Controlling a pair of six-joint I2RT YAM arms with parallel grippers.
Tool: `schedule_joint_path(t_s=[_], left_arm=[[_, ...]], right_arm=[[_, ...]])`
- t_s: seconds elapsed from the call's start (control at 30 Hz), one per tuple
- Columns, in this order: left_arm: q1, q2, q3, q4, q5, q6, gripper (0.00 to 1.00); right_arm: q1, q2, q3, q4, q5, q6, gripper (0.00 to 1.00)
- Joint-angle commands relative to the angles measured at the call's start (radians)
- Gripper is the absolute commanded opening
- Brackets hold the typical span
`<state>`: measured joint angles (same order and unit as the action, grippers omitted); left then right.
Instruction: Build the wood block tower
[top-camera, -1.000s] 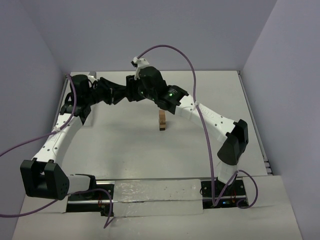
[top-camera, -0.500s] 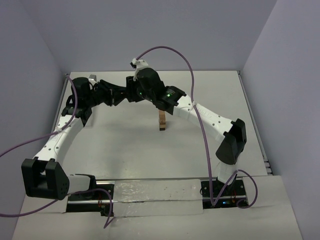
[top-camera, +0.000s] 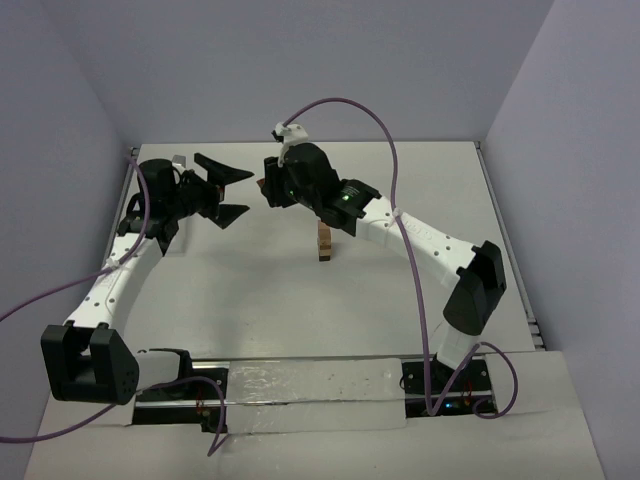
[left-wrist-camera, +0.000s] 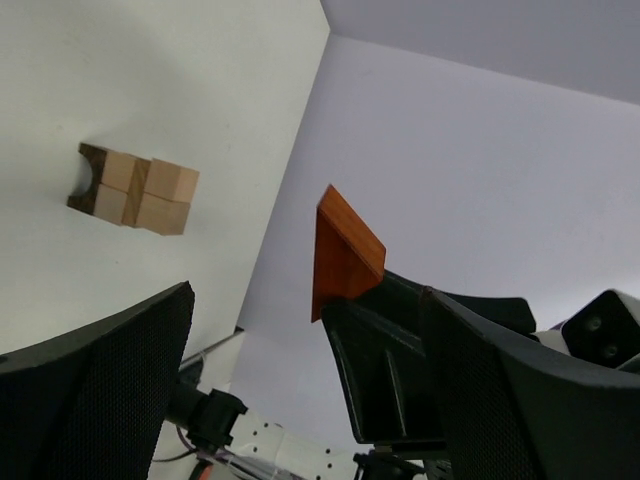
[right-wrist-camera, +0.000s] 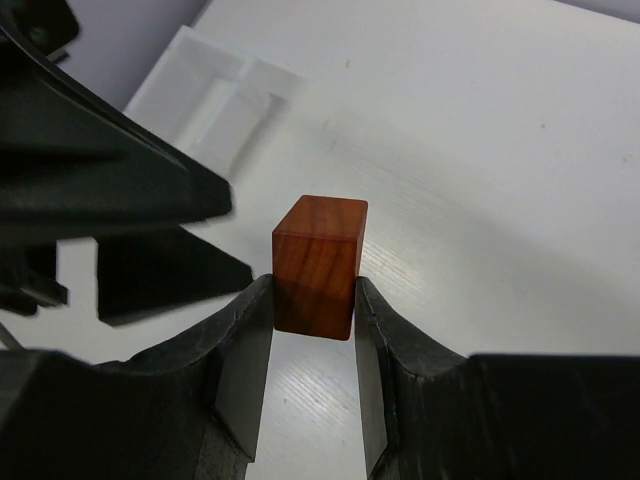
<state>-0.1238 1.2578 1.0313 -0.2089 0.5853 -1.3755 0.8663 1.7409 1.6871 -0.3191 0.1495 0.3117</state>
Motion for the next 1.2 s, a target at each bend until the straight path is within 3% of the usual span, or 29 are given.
schedule_joint_path(t_s=[0.0,0.27,0.47,0.73,0.93,1.17], left_arm=[[0.057,-0.057,0.064,-0.083,-0.063,0.142,0.99],[0.104,-0.13,0.154,-0.167,-0.272,0.476,0.99],[0.104,-0.12,0.209,-0.194,-0.356,0.637,0.99],[0.104,-0.108,0.231,-0.207,-0.305,0.67,0.99],[0.104,-0.091,0.249,-0.276,-0.356,0.727,0.99],[0.105,-0.1,0.195,-0.24,-0.351,0.712,0.99]], right_arm=[[-0.059,-0.146,-0.068,0.064,0.051,-0.036,0.0],[-0.335,-0.38,-0.374,0.086,0.073,-0.052,0.0],[-0.444,-0.515,-0.7,0.15,0.074,-0.073,0.0],[-0.48,-0.407,-0.789,0.195,0.031,-0.006,0.0],[-0.48,-0.313,-0.848,0.227,0.02,0.046,0.0],[-0.479,-0.214,-0.846,0.217,0.012,0.088,0.0]])
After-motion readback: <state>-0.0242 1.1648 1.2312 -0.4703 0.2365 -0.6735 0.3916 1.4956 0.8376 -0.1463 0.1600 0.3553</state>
